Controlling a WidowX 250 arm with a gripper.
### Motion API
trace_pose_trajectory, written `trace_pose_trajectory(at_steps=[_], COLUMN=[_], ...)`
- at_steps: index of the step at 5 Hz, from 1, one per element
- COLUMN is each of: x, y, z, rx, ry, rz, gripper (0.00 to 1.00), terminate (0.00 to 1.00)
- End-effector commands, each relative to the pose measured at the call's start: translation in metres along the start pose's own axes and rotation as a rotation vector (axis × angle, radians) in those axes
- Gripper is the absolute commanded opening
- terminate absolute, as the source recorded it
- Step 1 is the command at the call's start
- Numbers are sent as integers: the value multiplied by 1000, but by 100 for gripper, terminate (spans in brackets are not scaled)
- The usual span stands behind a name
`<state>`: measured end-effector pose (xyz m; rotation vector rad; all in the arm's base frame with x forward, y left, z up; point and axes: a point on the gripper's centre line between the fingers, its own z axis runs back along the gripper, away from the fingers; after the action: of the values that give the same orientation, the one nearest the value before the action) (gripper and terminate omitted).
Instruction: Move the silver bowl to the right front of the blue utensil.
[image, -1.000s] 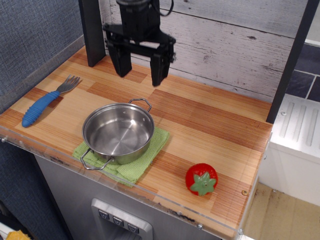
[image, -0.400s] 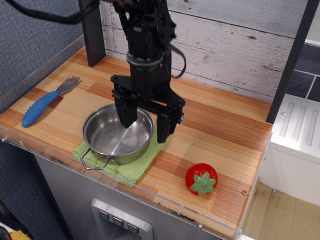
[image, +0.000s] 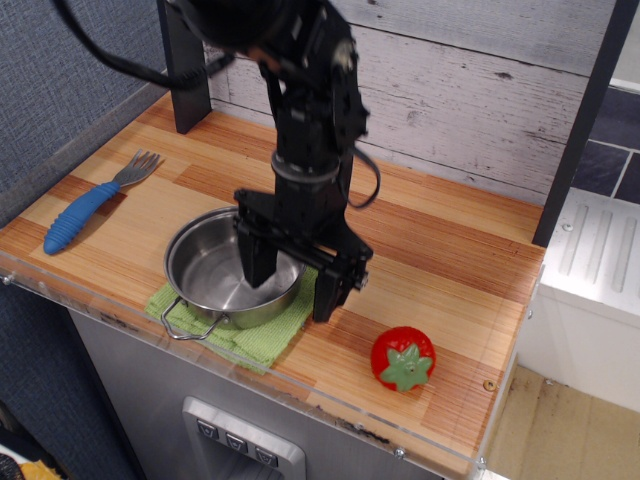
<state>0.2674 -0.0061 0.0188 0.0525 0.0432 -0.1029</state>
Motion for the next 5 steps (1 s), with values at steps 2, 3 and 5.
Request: trace_pose_trajectory(at_steps=[2,3,5], x=[10,13,37], y=[-11,-6,61], z=[28,51,81], rx=[4,-29,-25], ry=[-83,-142,-186], rz=[-54,-40,74], gripper=[0,0,0], terminate=[0,0,0])
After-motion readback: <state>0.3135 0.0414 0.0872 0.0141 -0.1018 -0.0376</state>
